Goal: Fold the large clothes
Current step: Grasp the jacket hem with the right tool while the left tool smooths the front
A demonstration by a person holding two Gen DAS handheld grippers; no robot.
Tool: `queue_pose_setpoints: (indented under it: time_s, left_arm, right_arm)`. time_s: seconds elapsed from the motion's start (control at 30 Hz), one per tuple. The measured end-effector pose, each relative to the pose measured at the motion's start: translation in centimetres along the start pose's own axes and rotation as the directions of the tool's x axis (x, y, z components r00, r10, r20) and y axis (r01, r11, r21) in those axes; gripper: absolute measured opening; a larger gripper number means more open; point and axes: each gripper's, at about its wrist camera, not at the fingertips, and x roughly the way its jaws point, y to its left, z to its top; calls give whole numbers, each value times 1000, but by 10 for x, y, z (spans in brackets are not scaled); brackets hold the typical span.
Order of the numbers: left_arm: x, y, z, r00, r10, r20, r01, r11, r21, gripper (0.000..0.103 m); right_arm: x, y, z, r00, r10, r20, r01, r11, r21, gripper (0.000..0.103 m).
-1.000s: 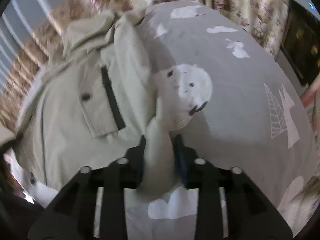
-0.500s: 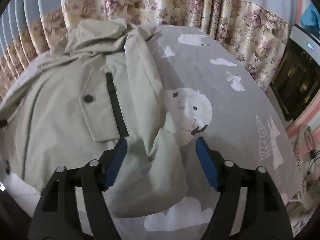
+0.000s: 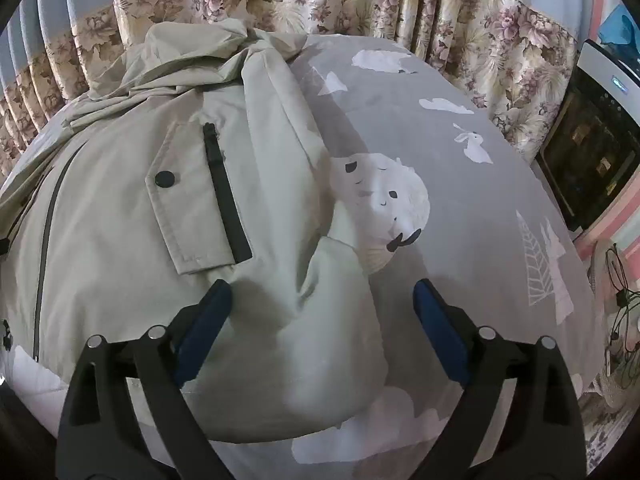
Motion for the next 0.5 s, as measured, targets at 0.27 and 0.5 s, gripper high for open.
queue_pose_setpoints:
  time_s: [0.27, 0.5]
  left_arm:
    - [-24, -26, -22, 987, 133, 88, -144, 980, 135, 101]
    - [-16, -12, -17, 1000, 15, -2, -15, 999, 32, 101]
  right_arm:
    - [3, -2, -3, 1000, 12, 11, -12, 1000, 12, 100]
    - [7, -7, -3, 998, 57, -17, -57, 998, 38, 100]
